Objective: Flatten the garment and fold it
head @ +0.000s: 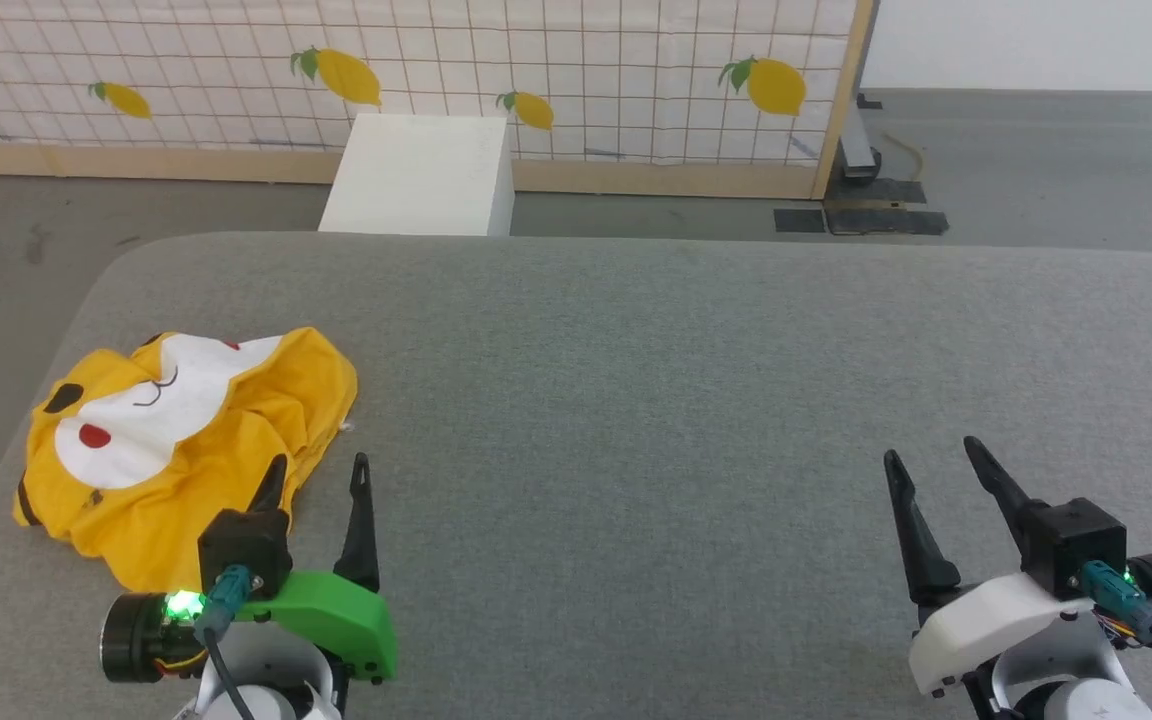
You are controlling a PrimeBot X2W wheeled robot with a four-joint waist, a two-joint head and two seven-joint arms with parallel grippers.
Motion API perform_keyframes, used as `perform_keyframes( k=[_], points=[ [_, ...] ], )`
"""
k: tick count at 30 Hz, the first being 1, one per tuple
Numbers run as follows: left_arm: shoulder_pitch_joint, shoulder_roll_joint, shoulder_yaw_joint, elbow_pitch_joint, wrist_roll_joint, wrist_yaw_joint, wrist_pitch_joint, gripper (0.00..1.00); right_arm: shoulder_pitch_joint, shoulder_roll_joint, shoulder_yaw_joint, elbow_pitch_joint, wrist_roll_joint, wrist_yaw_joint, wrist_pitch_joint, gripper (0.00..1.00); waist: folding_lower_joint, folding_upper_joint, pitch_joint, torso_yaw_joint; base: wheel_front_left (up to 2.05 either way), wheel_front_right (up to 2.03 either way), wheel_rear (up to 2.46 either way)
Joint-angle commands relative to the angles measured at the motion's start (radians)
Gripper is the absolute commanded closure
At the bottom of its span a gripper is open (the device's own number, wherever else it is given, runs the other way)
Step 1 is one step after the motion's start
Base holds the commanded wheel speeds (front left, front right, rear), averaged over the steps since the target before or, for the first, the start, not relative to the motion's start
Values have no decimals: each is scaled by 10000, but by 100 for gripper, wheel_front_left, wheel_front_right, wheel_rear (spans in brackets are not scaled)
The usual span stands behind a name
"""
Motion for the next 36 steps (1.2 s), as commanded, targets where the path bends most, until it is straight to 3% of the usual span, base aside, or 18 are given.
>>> perform_keyframes(
  k=[1,36],
  points=[
    [-138,7,-55,81,-106,93,-109,0,-20,5,-30,34,14,-2,-110,0,0,0,-1,97,0,0,0],
    [-214,195,-215,500,-792,593,-831,0,-112,11,-220,329,177,-7,-637,0,0,0,-2,2228,0,0,0]
  ],
)
